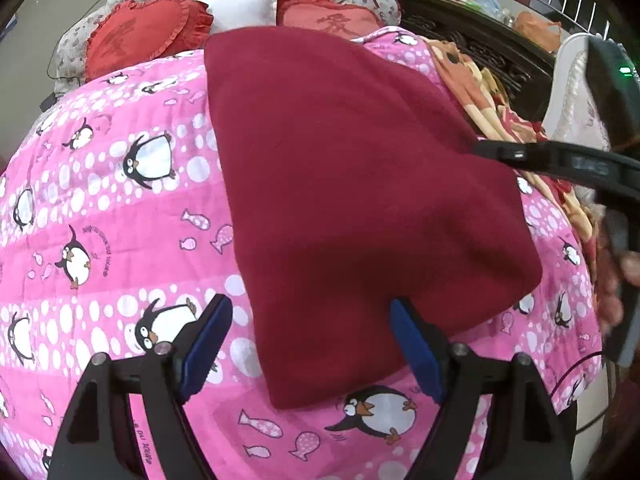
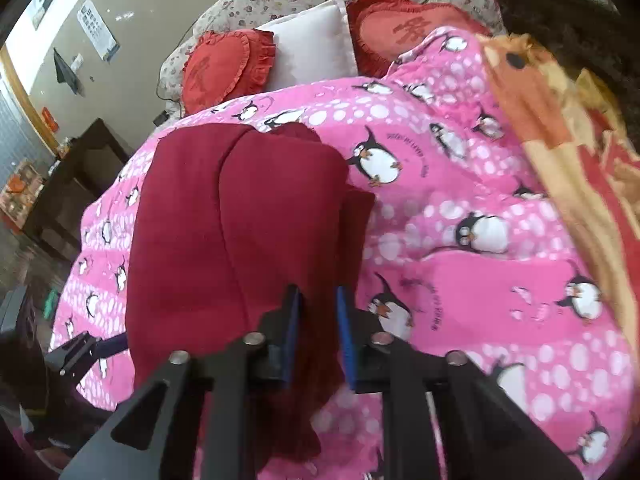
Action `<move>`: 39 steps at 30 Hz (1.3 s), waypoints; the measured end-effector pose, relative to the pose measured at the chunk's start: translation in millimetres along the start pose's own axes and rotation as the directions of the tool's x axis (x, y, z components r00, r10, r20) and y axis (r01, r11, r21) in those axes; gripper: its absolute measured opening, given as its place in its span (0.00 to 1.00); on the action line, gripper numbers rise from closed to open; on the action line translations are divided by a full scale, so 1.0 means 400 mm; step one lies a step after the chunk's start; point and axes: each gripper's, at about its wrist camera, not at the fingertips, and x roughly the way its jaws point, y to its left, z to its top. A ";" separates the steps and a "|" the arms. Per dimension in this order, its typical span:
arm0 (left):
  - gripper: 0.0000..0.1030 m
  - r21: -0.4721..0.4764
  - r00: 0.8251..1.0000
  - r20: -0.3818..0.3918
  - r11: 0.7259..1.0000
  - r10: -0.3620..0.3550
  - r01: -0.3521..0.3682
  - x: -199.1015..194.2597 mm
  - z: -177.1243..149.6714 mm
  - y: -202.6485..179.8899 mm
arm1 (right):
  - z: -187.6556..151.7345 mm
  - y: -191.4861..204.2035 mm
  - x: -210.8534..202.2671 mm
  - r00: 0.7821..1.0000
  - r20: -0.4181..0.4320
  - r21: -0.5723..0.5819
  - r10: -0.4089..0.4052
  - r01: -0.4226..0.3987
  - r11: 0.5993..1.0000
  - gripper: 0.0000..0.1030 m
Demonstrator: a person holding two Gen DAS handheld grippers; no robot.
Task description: Fold small clothes
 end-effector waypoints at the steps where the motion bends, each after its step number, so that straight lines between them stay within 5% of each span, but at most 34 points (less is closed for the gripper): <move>1: 0.82 0.000 1.000 0.001 1.000 0.001 -0.001 -0.002 0.000 0.002 | 0.000 0.008 -0.017 1.000 0.009 -0.009 0.007 -0.007 1.000 0.00; 7: 0.82 -0.009 1.000 0.008 1.000 0.006 -0.006 -0.009 -0.002 0.002 | -0.022 0.104 -0.070 0.995 0.032 -0.082 0.090 -0.087 0.993 0.00; 12: 0.82 -0.022 1.000 0.010 1.000 0.012 -0.011 -0.019 -0.005 0.009 | -0.052 0.096 0.015 1.000 -0.017 -0.090 -0.025 0.023 0.996 0.00; 17: 0.82 -0.030 1.000 0.010 0.999 0.018 -0.017 -0.027 0.001 0.019 | -0.055 0.080 0.028 0.998 -0.061 -0.066 -0.021 0.017 0.998 0.20; 22: 0.82 -0.042 0.999 0.048 0.999 -0.008 0.010 -0.057 0.035 0.040 | -0.056 0.049 -0.020 0.998 0.000 0.003 0.064 -0.064 0.998 0.20; 26: 0.95 -0.144 0.992 0.082 0.984 -0.093 0.104 -0.059 0.084 0.096 | -0.030 -0.009 -0.008 0.993 0.018 0.102 0.113 -0.114 0.988 0.38; 29: 0.98 -0.216 0.983 0.081 0.960 -0.164 0.177 -0.023 0.112 0.134 | -0.012 -0.047 0.029 0.986 0.026 0.169 0.162 -0.164 0.972 0.41; 36: 0.99 -0.298 0.961 0.040 0.915 -0.273 0.272 0.097 0.137 0.161 | 0.008 -0.072 0.138 0.959 0.019 0.205 0.282 -0.280 0.938 0.54; 39: 0.99 -0.298 0.954 0.037 0.908 -0.298 0.295 0.128 0.142 0.149 | 0.005 -0.089 0.180 0.930 0.014 0.260 0.368 -0.359 0.896 0.55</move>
